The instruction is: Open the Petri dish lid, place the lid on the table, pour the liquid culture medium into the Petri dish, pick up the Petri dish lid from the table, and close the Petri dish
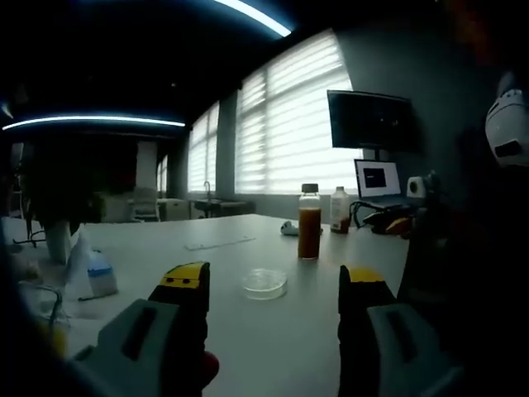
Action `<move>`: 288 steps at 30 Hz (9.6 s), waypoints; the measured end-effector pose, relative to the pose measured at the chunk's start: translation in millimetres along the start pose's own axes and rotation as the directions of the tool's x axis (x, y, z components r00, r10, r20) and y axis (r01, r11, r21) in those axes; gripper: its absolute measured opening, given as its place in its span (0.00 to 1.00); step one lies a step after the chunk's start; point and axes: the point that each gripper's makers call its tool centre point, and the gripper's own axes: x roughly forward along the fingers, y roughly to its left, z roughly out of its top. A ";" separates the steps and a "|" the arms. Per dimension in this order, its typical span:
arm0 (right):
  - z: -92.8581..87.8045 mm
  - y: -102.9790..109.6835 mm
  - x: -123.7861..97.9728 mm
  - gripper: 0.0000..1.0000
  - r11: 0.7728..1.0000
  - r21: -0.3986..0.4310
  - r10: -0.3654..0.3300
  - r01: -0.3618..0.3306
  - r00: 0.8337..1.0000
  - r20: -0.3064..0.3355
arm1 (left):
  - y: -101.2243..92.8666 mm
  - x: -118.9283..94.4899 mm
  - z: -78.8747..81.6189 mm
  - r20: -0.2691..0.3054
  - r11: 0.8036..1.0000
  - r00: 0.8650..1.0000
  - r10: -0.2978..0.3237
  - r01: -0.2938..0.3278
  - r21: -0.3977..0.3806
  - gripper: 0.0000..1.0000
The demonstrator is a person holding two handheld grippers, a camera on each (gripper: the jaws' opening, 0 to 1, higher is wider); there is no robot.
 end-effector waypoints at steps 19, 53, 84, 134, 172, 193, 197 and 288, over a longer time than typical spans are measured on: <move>-2.8 4.7 4.0 0.59 1.000 0.006 0.016 -0.016 1.000 -0.003 | 0.5 1.8 1.7 0.004 1.000 1.000 0.003 -0.003 0.003 0.53; 8.5 -33.3 83.6 0.62 0.991 -0.027 0.128 -0.128 0.992 -0.022 | 50.9 69.7 -2.8 -0.030 0.999 0.998 -0.052 0.053 0.001 0.53; -29.9 -43.3 125.6 0.64 0.976 -0.030 0.210 -0.214 0.972 -0.103 | 59.0 119.5 -59.7 -0.114 0.985 0.978 -0.172 0.172 -0.012 0.54; -54.3 -26.9 179.7 0.64 0.938 -0.022 0.341 -0.347 0.929 -0.145 | 53.9 160.7 -104.8 -0.192 0.959 0.941 -0.280 0.282 -0.015 0.54; -69.1 5.9 211.1 0.63 0.869 -0.024 0.484 -0.495 0.857 -0.177 | 22.3 194.5 -128.9 -0.256 0.901 0.868 -0.427 0.433 -0.035 0.57; -80.4 12.6 226.7 0.56 0.827 0.000 0.549 -0.562 0.808 -0.214 | 14.0 199.0 -133.6 -0.262 0.849 0.811 -0.523 0.524 -0.070 0.53; -83.4 16.8 230.5 0.56 0.818 -0.003 0.561 -0.575 0.798 -0.222 | 15.8 201.3 -134.7 -0.264 0.848 0.811 -0.523 0.526 -0.064 0.53; -41.4 39.9 179.0 0.56 0.816 -0.127 0.548 -0.563 0.825 -0.140 | -26.6 167.9 -83.5 -0.216 0.838 0.819 -0.531 0.546 0.008 0.53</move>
